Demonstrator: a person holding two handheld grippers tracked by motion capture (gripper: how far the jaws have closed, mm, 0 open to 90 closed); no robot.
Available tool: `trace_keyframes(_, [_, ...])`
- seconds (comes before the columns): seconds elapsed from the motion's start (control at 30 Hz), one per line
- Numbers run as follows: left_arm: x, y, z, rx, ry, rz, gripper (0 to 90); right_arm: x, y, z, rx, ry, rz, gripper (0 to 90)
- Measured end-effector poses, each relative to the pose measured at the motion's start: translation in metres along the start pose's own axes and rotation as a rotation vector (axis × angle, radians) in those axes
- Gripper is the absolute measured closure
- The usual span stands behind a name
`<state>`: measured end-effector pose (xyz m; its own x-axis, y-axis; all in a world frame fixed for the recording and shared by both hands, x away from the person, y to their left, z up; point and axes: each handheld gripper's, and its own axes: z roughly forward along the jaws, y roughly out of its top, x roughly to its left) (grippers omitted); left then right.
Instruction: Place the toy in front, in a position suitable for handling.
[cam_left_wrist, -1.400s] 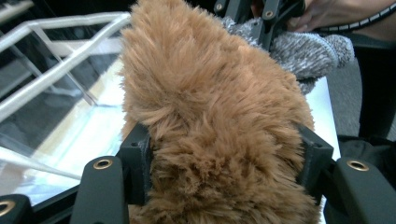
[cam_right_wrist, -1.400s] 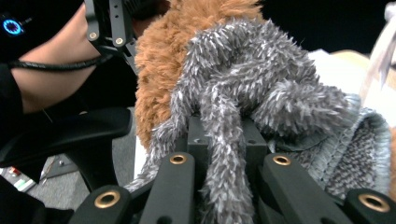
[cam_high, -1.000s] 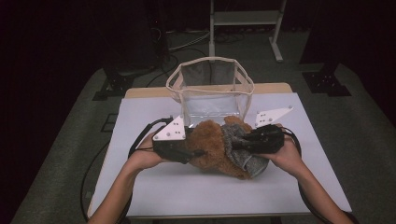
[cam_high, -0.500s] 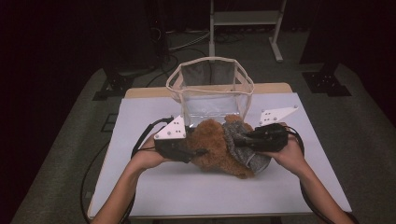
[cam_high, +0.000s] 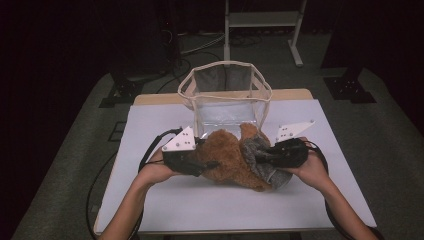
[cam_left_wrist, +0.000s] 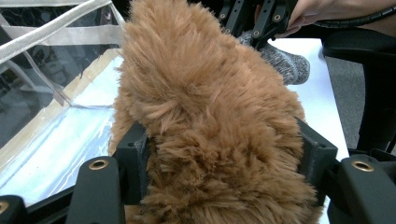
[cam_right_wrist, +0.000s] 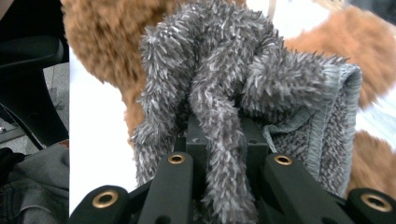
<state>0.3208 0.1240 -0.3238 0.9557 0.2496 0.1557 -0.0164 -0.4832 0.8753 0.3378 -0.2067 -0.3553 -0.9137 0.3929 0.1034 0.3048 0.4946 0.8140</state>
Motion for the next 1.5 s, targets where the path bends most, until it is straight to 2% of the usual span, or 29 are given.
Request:
trace_keyframes(0.13, [0.001,0.001,0.001,-0.004,-0.004,0.001,35.9,-0.003,-0.007,-0.006,0.002,-0.011,0.03,77.8])
trace_keyframes(0.27, [0.0,0.006,0.002,0.0,0.001,0.016,35.9,0.0,-0.003,-0.01,-0.005,-0.024,0.015,77.7])
trace_keyframes(0.37, [-0.001,0.012,0.004,0.006,-0.007,0.036,35.8,0.006,0.009,-0.019,-0.055,-0.024,-0.005,77.8])
trace_keyframes(0.4, [-0.001,0.014,0.005,0.006,-0.008,0.044,35.9,0.008,0.017,-0.023,-0.075,-0.03,-0.027,77.8])
trace_keyframes(0.53, [-0.006,0.027,0.012,0.009,-0.014,0.079,35.9,0.013,0.043,-0.027,-0.086,-0.055,-0.069,77.6])
trace_keyframes(0.67, [-0.008,0.036,0.016,0.024,-0.018,0.11,35.9,0.0,0.055,-0.023,-0.084,-0.059,-0.037,77.6])
trace_keyframes(0.73, [-0.009,0.039,0.018,0.027,-0.029,0.119,35.9,-0.008,0.053,-0.021,-0.076,-0.048,-0.007,77.5])
trace_keyframes(0.8, [-0.01,0.042,0.021,0.033,-0.037,0.128,35.7,-0.012,0.047,-0.018,-0.053,-0.025,0.003,77.6])
trace_keyframes(1.0, [-0.01,0.046,0.032,0.05,-0.043,0.124,33.0,-0.016,0.022,-0.007,0.065,-0.039,0.008,79.1])
trace_keyframes(1.33, [-0.005,0.041,0.033,0.081,-0.042,0.095,28.3,-0.022,-0.001,0.004,0.031,-0.005,0.049,80.4])
trace_keyframes(1.5, [0.0,0.034,0.029,0.082,-0.04,0.072,26.5,-0.021,-0.004,0.008,0.031,-0.009,0.042,80.6])
